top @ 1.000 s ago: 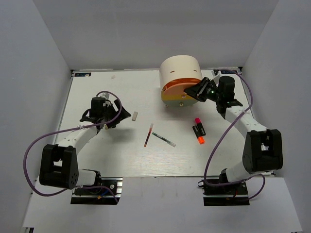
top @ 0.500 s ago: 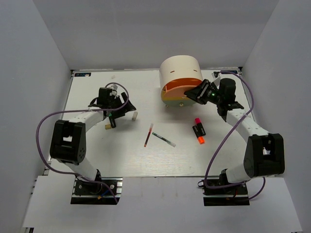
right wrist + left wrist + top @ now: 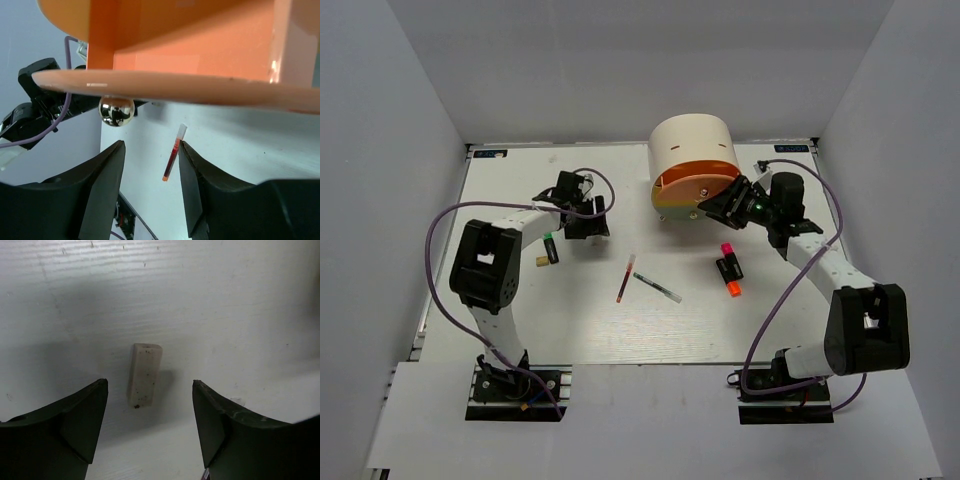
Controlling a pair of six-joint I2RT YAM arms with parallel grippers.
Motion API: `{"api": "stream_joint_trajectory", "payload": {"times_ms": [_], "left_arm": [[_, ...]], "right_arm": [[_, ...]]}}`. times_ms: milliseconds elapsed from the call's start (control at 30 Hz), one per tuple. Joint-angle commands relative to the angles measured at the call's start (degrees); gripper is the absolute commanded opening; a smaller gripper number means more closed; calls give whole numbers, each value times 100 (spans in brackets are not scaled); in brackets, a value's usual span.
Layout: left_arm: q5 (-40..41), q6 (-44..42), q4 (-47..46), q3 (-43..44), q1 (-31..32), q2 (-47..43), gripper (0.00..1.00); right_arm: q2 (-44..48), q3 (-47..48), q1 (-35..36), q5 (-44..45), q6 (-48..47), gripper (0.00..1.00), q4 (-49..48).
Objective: Sort the stationery into containers
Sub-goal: Open the drawer in the storage box, then pick up the stationery from the center of the board, then place the stationery in the drawer.
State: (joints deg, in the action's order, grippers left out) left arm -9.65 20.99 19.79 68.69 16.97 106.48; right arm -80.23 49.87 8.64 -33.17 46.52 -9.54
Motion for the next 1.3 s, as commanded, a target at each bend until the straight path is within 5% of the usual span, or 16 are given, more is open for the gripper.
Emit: {"api": "stream_joint_trajectory", "payload": {"times_ms": [0, 233, 433, 567, 800, 933, 1000, 1133, 1267], "left_arm": [[533, -271, 437, 224, 227, -22, 78], [1263, -210, 736, 610, 649, 443, 64], [1799, -95, 1035, 919, 852, 725, 28], [1625, -43, 983, 735, 852, 191, 18], [579, 19, -62, 672, 852, -1399, 15], [-71, 124, -765, 971, 852, -1594, 15], [-571, 124, -1405, 1050, 852, -1595, 15], [-1432, 55, -2487, 1137, 852, -1517, 17], [-2145, -200, -3138, 1393, 852, -1226, 21]], "right_arm": [[288, -108, -38, -32, -117, 53, 14], [402, -223, -47, -14, -178, 53, 14], [586, -293, -100, -41, -301, 53, 49], [727, -416, -135, -41, -328, 53, 23], [824, -496, -188, -198, -723, 64, 5], [781, -452, -197, -357, -1293, 66, 40], [807, -451, -205, -444, -1373, 62, 57], [824, -486, -232, -506, -1558, 20, 23], [868, -566, -240, -577, -1655, 17, -39]]}}
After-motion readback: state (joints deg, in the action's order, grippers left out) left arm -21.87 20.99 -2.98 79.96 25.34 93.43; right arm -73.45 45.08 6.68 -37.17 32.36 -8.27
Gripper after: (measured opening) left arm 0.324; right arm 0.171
